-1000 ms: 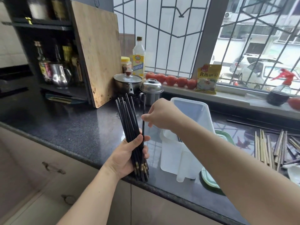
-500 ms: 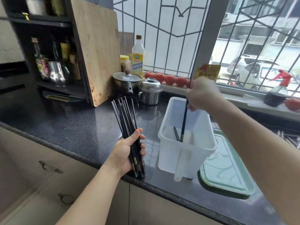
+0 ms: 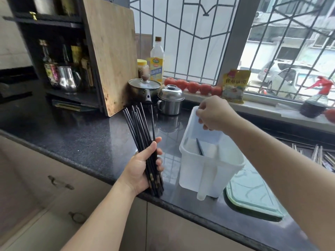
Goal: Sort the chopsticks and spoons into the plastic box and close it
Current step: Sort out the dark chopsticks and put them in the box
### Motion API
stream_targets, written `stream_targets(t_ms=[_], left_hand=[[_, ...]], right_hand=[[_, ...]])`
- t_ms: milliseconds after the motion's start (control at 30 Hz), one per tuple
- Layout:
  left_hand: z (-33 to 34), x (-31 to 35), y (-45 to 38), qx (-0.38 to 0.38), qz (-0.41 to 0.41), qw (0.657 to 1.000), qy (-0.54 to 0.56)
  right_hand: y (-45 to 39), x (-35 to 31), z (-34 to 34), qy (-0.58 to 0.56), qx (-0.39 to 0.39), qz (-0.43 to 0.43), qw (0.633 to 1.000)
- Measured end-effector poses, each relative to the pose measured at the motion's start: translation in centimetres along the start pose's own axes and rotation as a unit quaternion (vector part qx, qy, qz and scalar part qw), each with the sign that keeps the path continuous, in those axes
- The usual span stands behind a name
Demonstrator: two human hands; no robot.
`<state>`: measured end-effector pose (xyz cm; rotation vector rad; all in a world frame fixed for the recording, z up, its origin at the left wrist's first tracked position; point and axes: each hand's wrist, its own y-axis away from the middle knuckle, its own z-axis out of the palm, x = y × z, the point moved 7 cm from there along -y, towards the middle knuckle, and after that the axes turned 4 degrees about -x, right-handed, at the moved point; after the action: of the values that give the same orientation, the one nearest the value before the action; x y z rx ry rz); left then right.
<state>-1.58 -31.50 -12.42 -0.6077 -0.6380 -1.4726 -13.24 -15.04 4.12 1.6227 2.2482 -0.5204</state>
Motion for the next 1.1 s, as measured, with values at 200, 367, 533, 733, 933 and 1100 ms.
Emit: stream_targets(t_ms=[200,367,533,733,933,1100], left_hand=[[0.1,-0.2,0.2,-0.047,-0.004,0.999,-0.002],[0.6,-0.2,0.4,-0.092,-0.003,0.996,-0.011],[0.6,-0.4,0.5,-0.099,-0.011,0.995,-0.026],[-0.3,-0.2,0.0,0.001,-0.014,1.000,-0.007],[-0.8,-0.3,-0.8,0.028,-0.004,0.999,-0.015],[-0.5,-0.2,-0.9,0.045,0.010,0.998,-0.035]], right_hand=[[3.8,-6.5,3.2,-0.064,-0.098,-0.114,0.987],[4.2,-8.6,4.8,-0.041,-0.118,-0.137,0.983],[3.7,-8.4,5.7,-0.037,-0.142,-0.083,0.986],[2.0,-5.9,-1.0,-0.387,0.021,-0.005,0.922],[0.9,-1.4,-8.2,-0.073,0.232,-0.003,0.970],[0.4,0.8,2.4,0.167,-0.095,0.056,0.980]])
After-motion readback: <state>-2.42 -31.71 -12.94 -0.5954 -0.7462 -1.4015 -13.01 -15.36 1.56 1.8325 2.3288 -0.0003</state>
